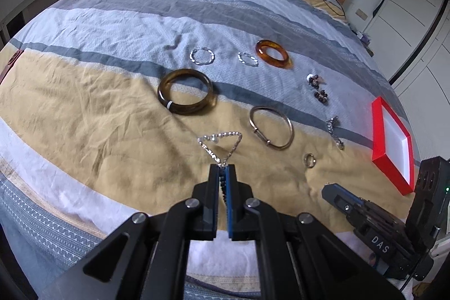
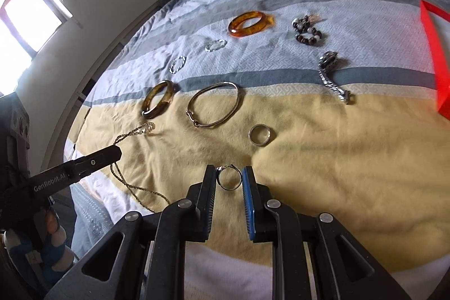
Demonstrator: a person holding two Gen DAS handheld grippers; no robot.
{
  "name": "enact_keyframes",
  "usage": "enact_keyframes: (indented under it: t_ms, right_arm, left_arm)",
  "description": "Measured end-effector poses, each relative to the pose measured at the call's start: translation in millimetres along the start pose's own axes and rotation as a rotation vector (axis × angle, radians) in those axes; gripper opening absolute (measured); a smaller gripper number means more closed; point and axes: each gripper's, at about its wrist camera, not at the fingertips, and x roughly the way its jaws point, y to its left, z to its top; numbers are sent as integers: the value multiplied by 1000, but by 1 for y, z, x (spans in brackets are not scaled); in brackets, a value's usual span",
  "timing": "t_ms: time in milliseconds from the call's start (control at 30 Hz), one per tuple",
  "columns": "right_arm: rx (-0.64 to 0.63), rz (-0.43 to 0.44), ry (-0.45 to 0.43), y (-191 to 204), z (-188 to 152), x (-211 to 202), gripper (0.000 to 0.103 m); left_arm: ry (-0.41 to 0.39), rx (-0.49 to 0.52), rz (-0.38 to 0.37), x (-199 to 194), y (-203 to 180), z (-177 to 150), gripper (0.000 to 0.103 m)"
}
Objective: Organize jewelry
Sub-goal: 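Carry the necklace and ring into the red box and open both tools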
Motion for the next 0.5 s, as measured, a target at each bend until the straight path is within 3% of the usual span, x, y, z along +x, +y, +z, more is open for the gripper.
enact_keyframes:
  t_ms: [233,500]
  right_arm:
    - [38,-3,-82,-18,-9,-56,19]
    - [77,-56,-191,-55,-9,-122,19]
  left_arm:
    - [-37,46,-66,-34,-37,6,4]
    - [-74,169,-198,-61,-117,29,4]
